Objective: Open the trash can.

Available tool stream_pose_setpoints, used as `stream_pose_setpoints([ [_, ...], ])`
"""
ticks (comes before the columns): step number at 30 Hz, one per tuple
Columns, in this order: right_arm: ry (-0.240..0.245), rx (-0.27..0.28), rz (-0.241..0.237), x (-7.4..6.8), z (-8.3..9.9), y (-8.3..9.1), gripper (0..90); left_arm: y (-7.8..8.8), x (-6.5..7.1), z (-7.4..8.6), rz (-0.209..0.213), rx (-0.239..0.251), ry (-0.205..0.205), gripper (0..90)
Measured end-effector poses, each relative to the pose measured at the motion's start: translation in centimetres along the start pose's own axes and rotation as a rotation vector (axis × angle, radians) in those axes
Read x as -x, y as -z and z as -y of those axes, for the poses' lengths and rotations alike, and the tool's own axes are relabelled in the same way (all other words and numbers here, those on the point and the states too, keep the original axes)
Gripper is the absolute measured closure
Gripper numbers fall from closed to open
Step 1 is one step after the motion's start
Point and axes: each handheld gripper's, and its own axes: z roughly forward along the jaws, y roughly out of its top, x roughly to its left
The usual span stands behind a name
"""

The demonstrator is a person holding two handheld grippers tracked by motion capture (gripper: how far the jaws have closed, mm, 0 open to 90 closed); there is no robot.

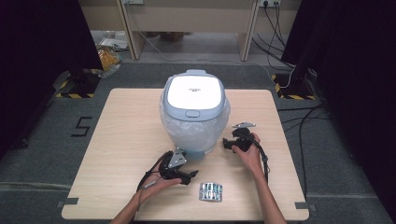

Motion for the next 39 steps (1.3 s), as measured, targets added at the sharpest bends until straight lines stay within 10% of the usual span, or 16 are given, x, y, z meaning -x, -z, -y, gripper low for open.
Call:
stream_pose_setpoints([
  [8,0.120,0.057,-0.079,-3.9,2.2,3.2,16.5,1.0,0.0,0.7,-0.003,-0.003,-0.011,17.8],
  [19,0.167,0.120,-0.269,-8.4,3.5,5.5,16.2,4.6,-2.7,3.9,-0.091,-0.074,0.072,17.2],
  [27,0.269,0.140,-0.363,-10.8,3.3,5.5,20.9,5.6,-3.1,4.9,-0.060,-0.118,0.155,15.3],
  [39,0.305,0.155,-0.376,-12.3,2.9,5.7,20.7,5.6,-3.1,5.0,-0.061,-0.119,0.152,15.2],
])
